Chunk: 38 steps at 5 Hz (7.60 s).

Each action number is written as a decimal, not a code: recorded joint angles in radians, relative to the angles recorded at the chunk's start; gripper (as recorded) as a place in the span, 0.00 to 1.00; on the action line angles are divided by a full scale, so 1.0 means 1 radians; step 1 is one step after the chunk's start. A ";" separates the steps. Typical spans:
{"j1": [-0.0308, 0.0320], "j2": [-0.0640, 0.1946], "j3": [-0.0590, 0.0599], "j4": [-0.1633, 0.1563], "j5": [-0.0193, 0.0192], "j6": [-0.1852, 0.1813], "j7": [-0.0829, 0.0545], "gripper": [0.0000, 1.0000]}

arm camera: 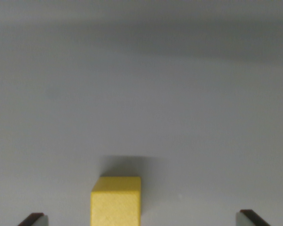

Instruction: Pick yellow cube

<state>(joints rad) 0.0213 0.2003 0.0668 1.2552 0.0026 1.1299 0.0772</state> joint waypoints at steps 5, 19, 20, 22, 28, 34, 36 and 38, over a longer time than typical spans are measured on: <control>0.0113 0.045 0.007 -0.099 -0.0016 -0.141 0.010 0.00; 0.0311 0.125 0.019 -0.272 -0.0045 -0.388 0.027 0.00; 0.0311 0.125 0.019 -0.272 -0.0045 -0.388 0.027 0.00; 0.0328 0.131 0.020 -0.286 -0.0047 -0.409 0.028 0.00; 0.0351 0.140 0.021 -0.306 -0.0050 -0.438 0.030 0.00; 0.0351 0.140 0.021 -0.306 -0.0050 -0.437 0.030 1.00; 0.0350 0.137 0.022 -0.302 -0.0048 -0.430 0.030 1.00; 0.0348 0.132 0.022 -0.293 -0.0043 -0.416 0.030 1.00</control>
<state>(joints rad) 0.0561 0.3321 0.0885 0.9619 -0.0017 0.7138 0.1074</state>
